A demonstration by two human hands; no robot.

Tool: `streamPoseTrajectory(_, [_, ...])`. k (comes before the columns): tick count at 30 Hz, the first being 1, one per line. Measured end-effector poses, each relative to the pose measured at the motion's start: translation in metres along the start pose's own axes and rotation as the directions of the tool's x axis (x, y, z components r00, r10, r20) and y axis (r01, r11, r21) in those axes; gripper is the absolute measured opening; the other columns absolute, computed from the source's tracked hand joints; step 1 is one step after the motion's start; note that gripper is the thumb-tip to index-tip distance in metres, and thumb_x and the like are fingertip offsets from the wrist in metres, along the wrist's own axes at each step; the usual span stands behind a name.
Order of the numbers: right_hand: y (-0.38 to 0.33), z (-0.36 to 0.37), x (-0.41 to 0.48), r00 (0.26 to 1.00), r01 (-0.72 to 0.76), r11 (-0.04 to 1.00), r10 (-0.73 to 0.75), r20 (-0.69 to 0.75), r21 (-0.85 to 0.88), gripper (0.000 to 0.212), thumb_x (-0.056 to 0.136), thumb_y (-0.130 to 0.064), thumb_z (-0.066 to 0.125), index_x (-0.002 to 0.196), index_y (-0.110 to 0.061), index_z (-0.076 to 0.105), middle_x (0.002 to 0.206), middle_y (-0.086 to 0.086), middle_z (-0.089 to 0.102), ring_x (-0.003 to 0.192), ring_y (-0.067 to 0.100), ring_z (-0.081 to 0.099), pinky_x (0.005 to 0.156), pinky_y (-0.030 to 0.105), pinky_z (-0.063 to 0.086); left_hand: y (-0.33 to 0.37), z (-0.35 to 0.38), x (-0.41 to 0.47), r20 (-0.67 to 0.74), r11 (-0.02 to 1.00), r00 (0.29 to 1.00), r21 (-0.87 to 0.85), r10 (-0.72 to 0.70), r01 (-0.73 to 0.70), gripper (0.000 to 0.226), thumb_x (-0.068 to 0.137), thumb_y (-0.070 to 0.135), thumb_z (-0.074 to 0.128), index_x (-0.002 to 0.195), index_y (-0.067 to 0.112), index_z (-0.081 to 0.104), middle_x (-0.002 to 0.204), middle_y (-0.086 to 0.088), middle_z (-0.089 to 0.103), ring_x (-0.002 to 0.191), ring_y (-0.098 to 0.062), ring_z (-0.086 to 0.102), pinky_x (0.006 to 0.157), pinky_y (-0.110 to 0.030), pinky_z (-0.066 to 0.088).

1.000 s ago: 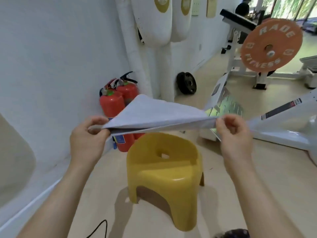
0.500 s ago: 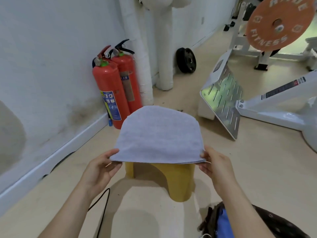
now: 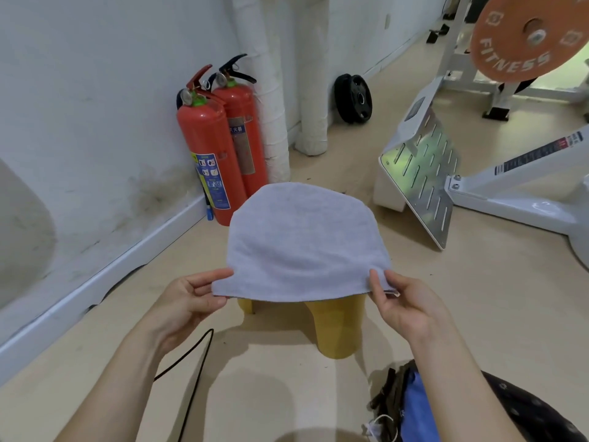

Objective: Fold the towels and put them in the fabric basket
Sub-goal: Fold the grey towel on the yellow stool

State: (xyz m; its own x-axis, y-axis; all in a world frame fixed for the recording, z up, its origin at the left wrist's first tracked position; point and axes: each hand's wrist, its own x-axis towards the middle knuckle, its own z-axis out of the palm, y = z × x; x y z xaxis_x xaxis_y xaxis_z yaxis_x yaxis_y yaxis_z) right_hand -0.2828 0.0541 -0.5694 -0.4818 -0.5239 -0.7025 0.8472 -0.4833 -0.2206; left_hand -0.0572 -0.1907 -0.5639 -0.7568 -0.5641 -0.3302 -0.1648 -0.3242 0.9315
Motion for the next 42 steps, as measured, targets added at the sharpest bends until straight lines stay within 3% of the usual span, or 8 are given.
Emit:
streamPoseTrajectory(7, [0.007, 0.012, -0.012, 0.999, 0.051, 0.998, -0.051, -0.004, 0.035, 0.022, 0.098, -0.007, 0.047, 0.115, 0.004, 0.057, 0.120, 0.020, 0.057, 0.095, 0.037, 0.059, 0.057, 0.043, 0.058, 0.019, 0.012, -0.004, -0.165, 0.933, 0.946, 0.279, 0.280, -0.227, 0.047, 0.082, -0.014, 0.059, 0.084, 0.028, 0.077, 0.089, 0.001, 0.076, 0.079, -0.010, 0.071, 0.072, -0.019, 0.055])
streamPoseTrajectory(12, [0.007, 0.024, -0.026, 0.943, 0.326, 0.907, -0.332, 0.026, -0.266, 0.013, 0.083, 0.016, 0.057, 0.091, 0.006, 0.060, 0.101, 0.017, 0.061, 0.085, 0.026, 0.062, 0.060, 0.027, 0.060, 0.054, 0.024, -0.019, 0.002, 0.687, 0.868, 0.610, 0.496, -0.394, 0.035, 0.080, 0.005, 0.071, 0.081, 0.040, 0.077, 0.083, 0.009, 0.067, 0.081, -0.011, 0.061, 0.072, -0.021, 0.046])
streamPoseTrajectory(17, [0.006, 0.060, -0.060, 0.659, 0.650, 0.325, -0.691, 0.297, -0.686, 0.022, 0.069, 0.010, 0.069, 0.081, -0.009, 0.065, 0.076, 0.011, 0.066, 0.064, 0.022, 0.061, 0.057, 0.035, 0.058, 0.090, 0.059, -0.041, 0.426, 0.601, 0.831, 0.576, 0.357, -0.553, 0.010, 0.064, 0.023, 0.071, 0.073, 0.022, 0.074, 0.096, 0.010, 0.073, 0.105, -0.005, 0.062, 0.096, -0.028, 0.041])
streamPoseTrajectory(19, [0.018, 0.078, -0.078, 0.625, 0.673, 0.111, -0.615, 0.481, -0.732, 0.020, 0.066, 0.002, 0.073, 0.076, -0.015, 0.068, 0.076, 0.007, 0.073, 0.069, 0.023, 0.067, 0.067, 0.041, 0.058, 0.093, 0.083, -0.042, 0.540, 0.689, 0.800, 0.477, 0.260, -0.546, 0.009, 0.073, 0.024, 0.065, 0.080, 0.019, 0.070, 0.084, 0.009, 0.068, 0.084, -0.004, 0.061, 0.078, -0.022, 0.044])
streamPoseTrajectory(24, [0.042, 0.091, -0.112, 0.713, 0.697, 0.123, -0.224, 0.664, -0.707, 0.011, 0.082, -0.006, 0.071, 0.091, -0.013, 0.075, 0.086, 0.006, 0.076, 0.079, 0.014, 0.069, 0.077, 0.038, 0.057, 0.092, 0.118, -0.033, 0.434, 0.606, 0.749, 0.442, 0.500, -0.661, 0.021, 0.084, 0.036, 0.060, 0.090, 0.019, 0.069, 0.080, -0.001, 0.067, 0.077, -0.006, 0.058, 0.069, -0.027, 0.046])
streamPoseTrajectory(31, [0.039, 0.093, -0.120, 0.718, 0.692, 0.192, -0.285, 0.635, -0.696, 0.014, 0.081, -0.001, 0.072, 0.094, -0.005, 0.073, 0.076, 0.009, 0.076, 0.066, 0.018, 0.071, 0.061, 0.026, 0.059, 0.089, 0.119, -0.037, 0.234, 0.573, 0.715, 0.460, 0.659, -0.679, 0.014, 0.068, 0.026, 0.077, 0.080, 0.031, 0.072, 0.080, 0.016, 0.072, 0.077, 0.000, 0.065, 0.073, -0.021, 0.049])
streamPoseTrajectory(37, [0.033, 0.095, -0.125, 0.673, 0.721, -0.072, -0.162, 0.721, -0.689, 0.016, 0.089, -0.002, 0.063, 0.094, -0.014, 0.071, 0.078, 0.003, 0.076, 0.061, 0.011, 0.069, 0.053, 0.014, 0.048, 0.093, 0.119, -0.039, 0.264, 0.489, 0.637, 0.455, 0.724, -0.744, 0.015, 0.063, 0.030, 0.083, 0.075, 0.029, 0.074, 0.093, 0.007, 0.067, 0.089, -0.012, 0.064, 0.066, -0.026, 0.049])
streamPoseTrajectory(42, [0.024, 0.097, -0.125, 0.598, 0.752, -0.259, -0.119, 0.793, -0.606, 0.029, 0.084, -0.012, 0.071, 0.086, -0.025, 0.045, 0.075, -0.001, 0.074, 0.063, 0.010, 0.065, 0.061, 0.030, 0.048, 0.098, 0.119, -0.037, 0.366, 0.616, 0.724, 0.381, 0.585, -0.690, 0.017, 0.058, 0.030, 0.081, 0.072, 0.024, 0.073, 0.102, 0.004, 0.073, 0.105, -0.013, 0.066, 0.095, -0.037, 0.049])
